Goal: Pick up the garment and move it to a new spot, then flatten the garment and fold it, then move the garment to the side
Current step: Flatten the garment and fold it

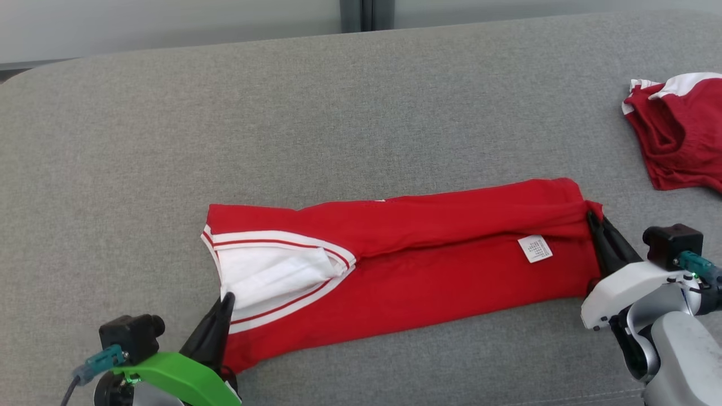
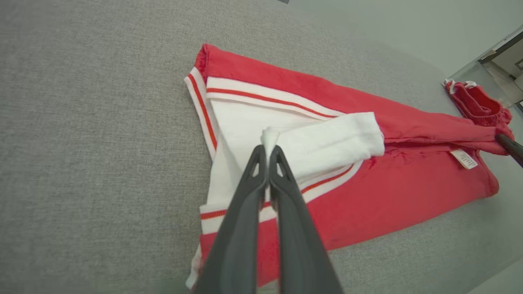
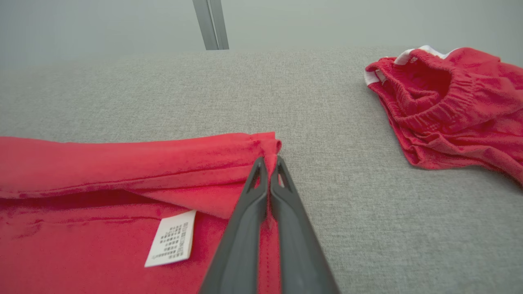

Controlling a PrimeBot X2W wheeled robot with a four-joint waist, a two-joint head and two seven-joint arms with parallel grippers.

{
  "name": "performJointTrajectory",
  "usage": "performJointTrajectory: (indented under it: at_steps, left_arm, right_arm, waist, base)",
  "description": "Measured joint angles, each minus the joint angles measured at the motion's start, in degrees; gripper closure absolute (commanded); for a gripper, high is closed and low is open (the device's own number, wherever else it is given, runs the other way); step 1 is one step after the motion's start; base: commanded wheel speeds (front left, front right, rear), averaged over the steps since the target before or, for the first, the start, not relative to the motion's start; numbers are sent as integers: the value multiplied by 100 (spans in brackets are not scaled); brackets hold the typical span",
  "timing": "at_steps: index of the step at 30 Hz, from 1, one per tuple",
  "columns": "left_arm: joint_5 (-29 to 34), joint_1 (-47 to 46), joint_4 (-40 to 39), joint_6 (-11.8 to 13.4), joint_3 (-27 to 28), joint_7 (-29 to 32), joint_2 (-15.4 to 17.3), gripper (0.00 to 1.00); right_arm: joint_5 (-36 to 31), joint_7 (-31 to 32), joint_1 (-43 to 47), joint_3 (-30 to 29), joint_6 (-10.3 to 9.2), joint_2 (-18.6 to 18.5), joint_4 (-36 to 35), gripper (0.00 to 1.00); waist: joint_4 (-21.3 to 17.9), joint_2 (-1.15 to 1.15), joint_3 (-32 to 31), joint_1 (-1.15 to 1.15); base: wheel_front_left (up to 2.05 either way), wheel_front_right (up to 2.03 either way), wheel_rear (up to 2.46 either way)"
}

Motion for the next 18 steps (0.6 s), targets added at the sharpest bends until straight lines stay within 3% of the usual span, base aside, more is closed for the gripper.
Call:
performJointTrajectory:
  at_steps: [1, 2, 3, 4, 11, 18]
  left_arm:
    - [-20, 36, 38, -8, -18, -23, -14, 100]
    - [-20, 70, 66, -20, -31, -68, -30, 79]
    - [-20, 112, 92, -19, -29, -142, -67, 56]
    - [-20, 141, 113, -16, -11, -234, -115, 0]
    - [12, 349, 10, 233, 310, -964, -336, 0]
    - [247, 364, -145, 536, 612, -1418, -345, 0]
  right_arm:
    - [-30, -1, 71, -31, 1, 45, -34, 90]
    - [-64, -3, 113, -55, 1, 77, -48, 58]
    - [-109, -18, 158, -96, 1, 108, -65, 42]
    - [-129, -60, 207, -159, 1, 159, -85, 2]
    - [-152, -204, 700, -544, 1, 383, -259, 0]
    - [-301, -94, 1006, -1033, 0, 421, -491, 0]
  waist:
    - [-2, 0, -15, 0]
    - [-5, 0, -29, 0]
    - [-11, 0, -48, 0]
    - [-17, 0, -70, 0]
    - [-6, 0, -261, 0]
    - [70, 0, -420, 0]
  base:
    - [0, 0, 0]
    - [0, 0, 0]
    - [0, 0, 0]
    - [0, 0, 0]
    - [0, 0, 0]
    - [0, 0, 0]
